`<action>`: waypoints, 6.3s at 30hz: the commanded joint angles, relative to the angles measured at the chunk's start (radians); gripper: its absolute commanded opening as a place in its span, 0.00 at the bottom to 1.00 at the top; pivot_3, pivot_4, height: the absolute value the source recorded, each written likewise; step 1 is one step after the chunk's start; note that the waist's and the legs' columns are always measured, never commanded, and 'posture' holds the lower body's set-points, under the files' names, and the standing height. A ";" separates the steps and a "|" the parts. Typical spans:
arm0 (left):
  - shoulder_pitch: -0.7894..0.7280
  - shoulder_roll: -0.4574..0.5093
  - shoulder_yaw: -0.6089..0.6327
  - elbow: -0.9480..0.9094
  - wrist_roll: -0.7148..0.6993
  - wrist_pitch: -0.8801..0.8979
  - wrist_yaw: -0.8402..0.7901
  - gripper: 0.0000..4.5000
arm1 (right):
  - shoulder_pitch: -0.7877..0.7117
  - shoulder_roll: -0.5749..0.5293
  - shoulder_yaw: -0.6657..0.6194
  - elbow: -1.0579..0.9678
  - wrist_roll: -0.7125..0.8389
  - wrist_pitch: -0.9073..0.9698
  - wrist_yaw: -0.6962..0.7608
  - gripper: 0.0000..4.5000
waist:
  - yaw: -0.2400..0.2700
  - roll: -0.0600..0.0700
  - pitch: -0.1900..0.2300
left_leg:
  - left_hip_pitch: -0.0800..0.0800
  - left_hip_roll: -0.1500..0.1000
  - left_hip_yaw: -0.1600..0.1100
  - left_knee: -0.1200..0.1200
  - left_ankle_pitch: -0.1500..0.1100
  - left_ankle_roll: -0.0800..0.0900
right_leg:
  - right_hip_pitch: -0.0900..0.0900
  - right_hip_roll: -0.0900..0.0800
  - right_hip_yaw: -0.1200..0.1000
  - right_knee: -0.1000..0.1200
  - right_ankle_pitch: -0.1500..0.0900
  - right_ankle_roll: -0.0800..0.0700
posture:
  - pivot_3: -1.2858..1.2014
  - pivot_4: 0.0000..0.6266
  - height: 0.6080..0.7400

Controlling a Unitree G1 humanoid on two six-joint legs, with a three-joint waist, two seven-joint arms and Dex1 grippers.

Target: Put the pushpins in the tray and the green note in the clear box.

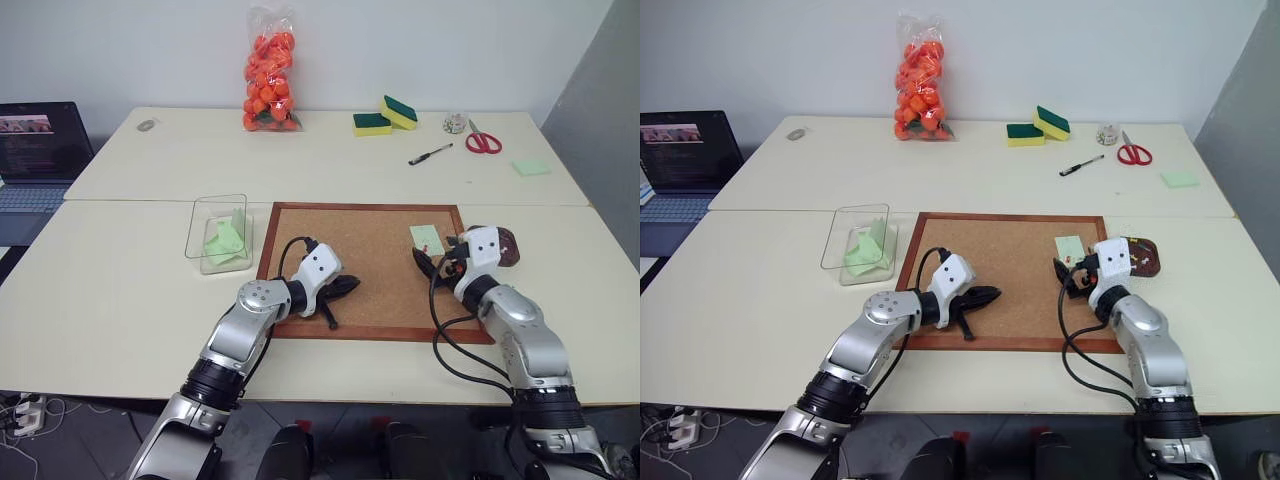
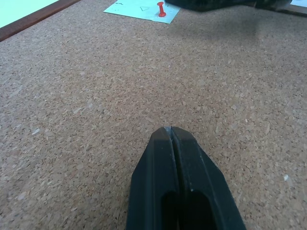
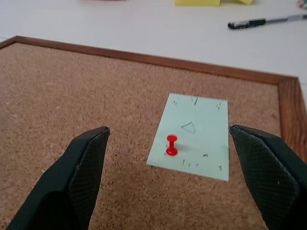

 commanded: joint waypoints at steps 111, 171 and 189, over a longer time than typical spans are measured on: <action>-0.410 -0.393 0.827 0.225 -0.798 0.978 0.786 0.84 | 0.035 -0.080 0.107 -0.324 -0.035 -0.150 0.204 0.00 | 0.000 -0.007 0.004 | -0.003 0.000 -0.001 0.001 0.003 -0.005 | -0.003 0.000 -0.001 -0.001 0.000 0.001 | 0.52 0.24 1.00; -0.208 0.099 0.143 -0.203 -0.437 0.276 0.169 0.99 | 0.012 -0.059 0.098 -0.333 -0.010 -0.140 0.200 0.00 | 0.001 -0.009 0.005 | -0.003 0.000 -0.001 -0.003 0.004 -0.008 | -0.004 0.000 0.000 -0.002 0.000 0.001 | 0.52 0.24 1.00; -0.312 0.000 -0.039 0.298 0.008 -0.580 -0.032 0.99 | -0.007 -0.024 0.094 -0.364 0.047 -0.065 0.180 0.00 | 0.002 -0.009 0.006 | -0.003 -0.001 -0.001 -0.003 0.004 -0.007 | -0.004 0.000 -0.001 -0.001 0.000 0.001 | 0.52 0.24 1.00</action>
